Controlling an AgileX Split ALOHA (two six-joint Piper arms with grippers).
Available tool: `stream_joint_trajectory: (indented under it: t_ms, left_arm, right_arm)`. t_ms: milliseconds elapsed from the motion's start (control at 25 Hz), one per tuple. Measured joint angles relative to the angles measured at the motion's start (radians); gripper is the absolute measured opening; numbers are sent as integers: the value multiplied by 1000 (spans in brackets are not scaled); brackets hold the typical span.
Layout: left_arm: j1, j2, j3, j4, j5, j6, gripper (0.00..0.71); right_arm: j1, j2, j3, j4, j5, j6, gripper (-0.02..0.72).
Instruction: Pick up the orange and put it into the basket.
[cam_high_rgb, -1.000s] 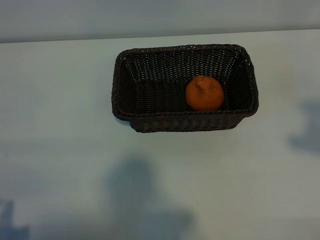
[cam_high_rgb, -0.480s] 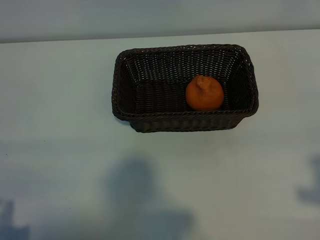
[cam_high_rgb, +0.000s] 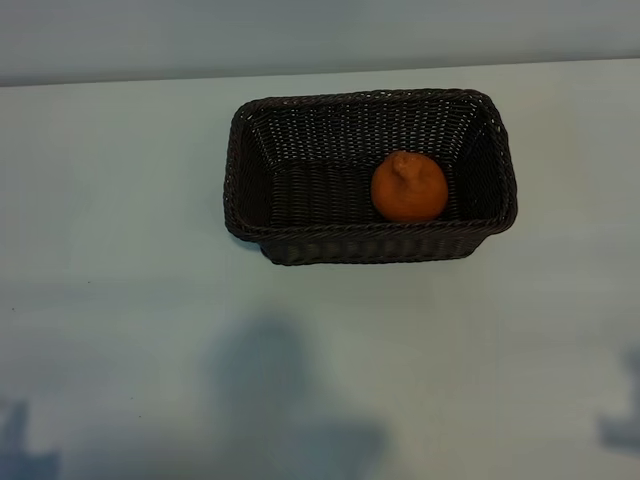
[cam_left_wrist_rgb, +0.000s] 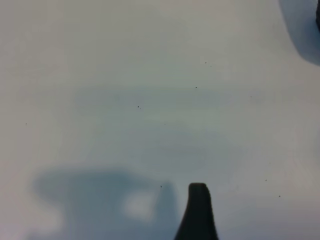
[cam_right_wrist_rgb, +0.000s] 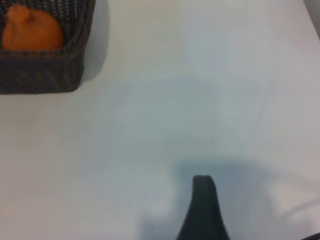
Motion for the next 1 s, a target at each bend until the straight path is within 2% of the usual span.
stream_joint_trajectory:
  t_ms: [200, 600, 1000]
  left_arm:
    - [0, 0, 0, 0, 0, 1, 592]
    - [0, 0, 0, 2, 0, 1, 592]
    - [0, 0, 0, 2, 0, 1, 592]
  right_arm:
    - [0, -57, 25, -1, -3, 19, 527]
    - [0, -57, 59, -8, -9, 14, 527]
    - [0, -57, 94, -27, -81, 17, 527]
